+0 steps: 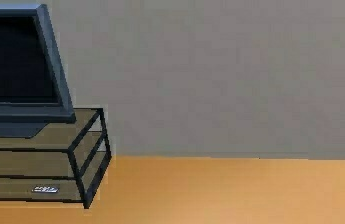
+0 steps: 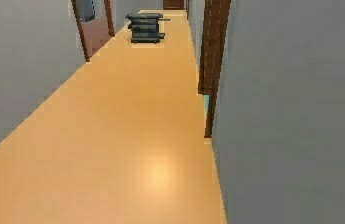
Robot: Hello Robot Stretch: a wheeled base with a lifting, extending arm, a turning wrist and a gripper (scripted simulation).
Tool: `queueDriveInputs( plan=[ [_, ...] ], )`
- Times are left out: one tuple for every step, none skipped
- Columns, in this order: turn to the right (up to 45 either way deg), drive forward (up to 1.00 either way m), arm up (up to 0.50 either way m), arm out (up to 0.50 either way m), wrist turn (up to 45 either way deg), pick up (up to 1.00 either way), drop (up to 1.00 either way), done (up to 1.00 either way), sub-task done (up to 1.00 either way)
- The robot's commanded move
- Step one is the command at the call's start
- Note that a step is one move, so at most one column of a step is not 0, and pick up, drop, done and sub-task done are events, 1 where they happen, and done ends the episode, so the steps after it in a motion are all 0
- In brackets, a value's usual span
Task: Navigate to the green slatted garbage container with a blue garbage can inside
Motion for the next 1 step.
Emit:
queueDriveInputs(
  plan=[
    [0.0,0.05,0.0,0.0,0.0,0.0,0.0,0.0,0.0]
  ],
)
